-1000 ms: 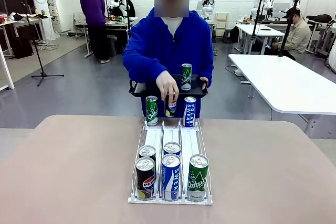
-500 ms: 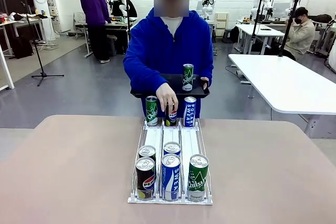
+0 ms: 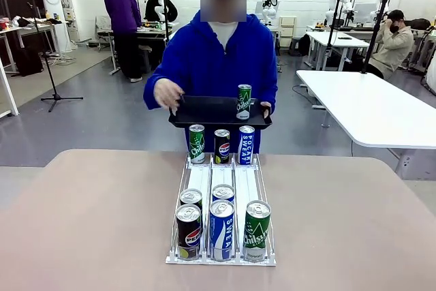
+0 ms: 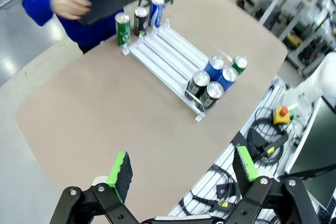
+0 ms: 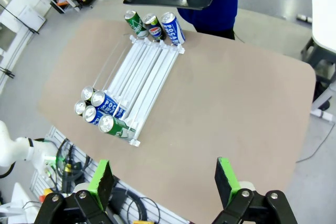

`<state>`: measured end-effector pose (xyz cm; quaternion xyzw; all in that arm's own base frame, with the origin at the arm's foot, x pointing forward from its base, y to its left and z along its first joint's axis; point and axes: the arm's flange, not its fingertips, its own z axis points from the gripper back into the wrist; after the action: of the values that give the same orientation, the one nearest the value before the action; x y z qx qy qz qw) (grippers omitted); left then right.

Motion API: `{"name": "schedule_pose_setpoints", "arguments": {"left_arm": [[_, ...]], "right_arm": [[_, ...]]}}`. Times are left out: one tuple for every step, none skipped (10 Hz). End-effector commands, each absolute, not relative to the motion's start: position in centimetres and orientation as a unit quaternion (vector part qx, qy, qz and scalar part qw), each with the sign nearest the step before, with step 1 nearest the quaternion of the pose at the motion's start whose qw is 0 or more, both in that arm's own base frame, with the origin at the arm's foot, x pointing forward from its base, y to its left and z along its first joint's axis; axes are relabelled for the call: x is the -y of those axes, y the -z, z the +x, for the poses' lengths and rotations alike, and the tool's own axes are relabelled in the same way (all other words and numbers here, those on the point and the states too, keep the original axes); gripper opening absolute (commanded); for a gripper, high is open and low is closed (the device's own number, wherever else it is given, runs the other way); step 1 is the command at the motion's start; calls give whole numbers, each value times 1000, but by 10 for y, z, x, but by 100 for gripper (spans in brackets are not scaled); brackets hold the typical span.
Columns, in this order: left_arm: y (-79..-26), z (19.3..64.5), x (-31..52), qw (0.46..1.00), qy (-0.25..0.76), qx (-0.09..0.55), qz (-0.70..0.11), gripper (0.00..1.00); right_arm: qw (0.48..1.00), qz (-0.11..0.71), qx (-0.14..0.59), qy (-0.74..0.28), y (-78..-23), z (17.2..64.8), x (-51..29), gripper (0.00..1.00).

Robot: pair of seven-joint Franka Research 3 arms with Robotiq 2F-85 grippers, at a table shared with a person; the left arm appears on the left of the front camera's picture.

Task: Retrieve and hand over the desired beverage to the person.
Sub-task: Pick up another can of the same type that the person held from the Automatic Can Dispenser.

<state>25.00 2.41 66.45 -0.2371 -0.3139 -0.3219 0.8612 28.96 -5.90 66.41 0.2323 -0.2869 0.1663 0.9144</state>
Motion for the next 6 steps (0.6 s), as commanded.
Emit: {"name": "schedule_pose_setpoints", "arguments": {"left_arm": [[-668,276,40,887,368,220,-174,100],[-656,294,96,904,369,148,-156,100],[-640,306,142,931,325,107,-130,100],[-622,311,181,946,294,72,-114,100],[-602,316,216,962,253,52,-93,100],[-580,314,251,971,227,39,-69,100]], "right_arm": [[915,233,286,-166,-663,290,60,100],[915,233,286,-166,-663,290,60,100],[915,233,286,-166,-663,290,60,100],[915,233,286,-166,-663,290,60,100],[915,233,286,-166,-663,290,60,100],[915,233,286,-166,-663,290,60,100]]}}
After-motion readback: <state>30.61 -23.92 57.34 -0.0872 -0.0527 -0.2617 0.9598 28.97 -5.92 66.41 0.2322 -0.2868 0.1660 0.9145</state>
